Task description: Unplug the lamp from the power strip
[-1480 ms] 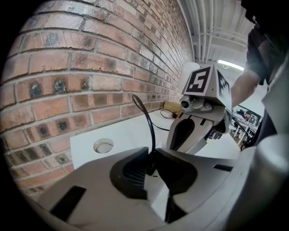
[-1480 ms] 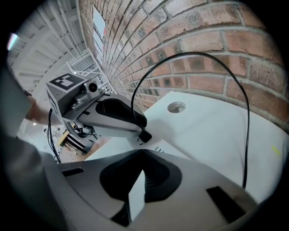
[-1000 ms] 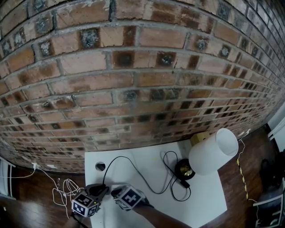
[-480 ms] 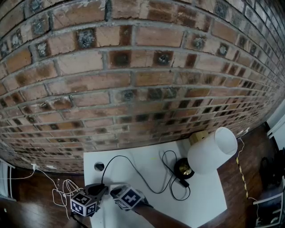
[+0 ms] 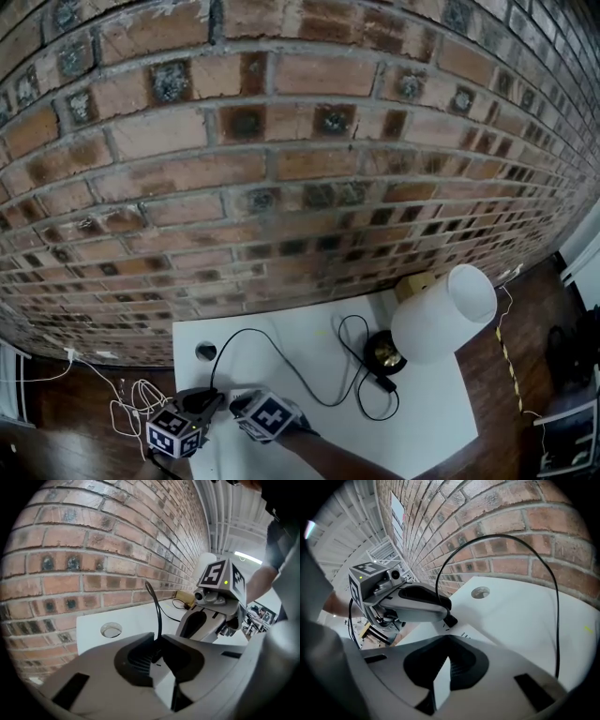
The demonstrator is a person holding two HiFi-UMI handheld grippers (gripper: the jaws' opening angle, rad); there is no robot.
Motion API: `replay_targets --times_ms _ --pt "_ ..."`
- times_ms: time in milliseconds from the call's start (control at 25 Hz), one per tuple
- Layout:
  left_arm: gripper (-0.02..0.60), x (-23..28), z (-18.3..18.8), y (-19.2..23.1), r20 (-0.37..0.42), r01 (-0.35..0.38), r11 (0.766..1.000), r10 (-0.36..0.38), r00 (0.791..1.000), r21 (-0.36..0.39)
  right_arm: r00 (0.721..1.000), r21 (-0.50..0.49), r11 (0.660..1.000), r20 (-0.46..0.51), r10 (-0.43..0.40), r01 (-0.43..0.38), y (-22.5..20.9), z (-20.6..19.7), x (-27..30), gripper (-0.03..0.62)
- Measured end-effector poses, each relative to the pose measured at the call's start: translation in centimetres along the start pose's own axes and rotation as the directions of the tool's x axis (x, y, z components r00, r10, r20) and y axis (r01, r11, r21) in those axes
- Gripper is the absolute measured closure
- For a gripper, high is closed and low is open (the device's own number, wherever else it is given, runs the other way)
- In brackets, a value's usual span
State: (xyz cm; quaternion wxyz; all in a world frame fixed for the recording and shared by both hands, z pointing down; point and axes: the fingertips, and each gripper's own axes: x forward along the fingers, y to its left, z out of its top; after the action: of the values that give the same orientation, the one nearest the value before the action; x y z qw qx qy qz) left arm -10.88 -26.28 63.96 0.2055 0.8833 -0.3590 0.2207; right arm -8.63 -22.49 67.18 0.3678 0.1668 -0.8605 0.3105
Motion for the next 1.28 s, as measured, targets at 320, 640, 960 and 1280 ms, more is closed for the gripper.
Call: replay_targets --times_ms 320,640,960,1280 --pt "0.53 0.7 0.6 -1.2 -0.093 0.009 0.974 0.013 0.996 0.225 1.0 0.01 1.0 0.01 0.004 -0.004 -0.3 0.3 0.0 0.597" --pt "0.529 -1.9 11.8 0.9 0.22 -0.015 0.992 -0.013 0.975 0.126 1.0 0.011 1.0 0.004 0.0 0.0 -0.4 0.3 0.2 0.597" --pt "0.528 -2.0 9.8 -0.3 0.17 -0.005 0.985 -0.025 0.985 0.172 1.0 0.012 1.0 0.021 -0.008 0.007 -0.3 0.3 0.3 0.595" --pt "0.523 -4.2 14.4 0.0 0.286 -0.092 0.962 0.016 0.958 0.256 0.999 -0.008 1.0 0.026 -0.018 0.019 -0.2 0.3 0.1 0.595"
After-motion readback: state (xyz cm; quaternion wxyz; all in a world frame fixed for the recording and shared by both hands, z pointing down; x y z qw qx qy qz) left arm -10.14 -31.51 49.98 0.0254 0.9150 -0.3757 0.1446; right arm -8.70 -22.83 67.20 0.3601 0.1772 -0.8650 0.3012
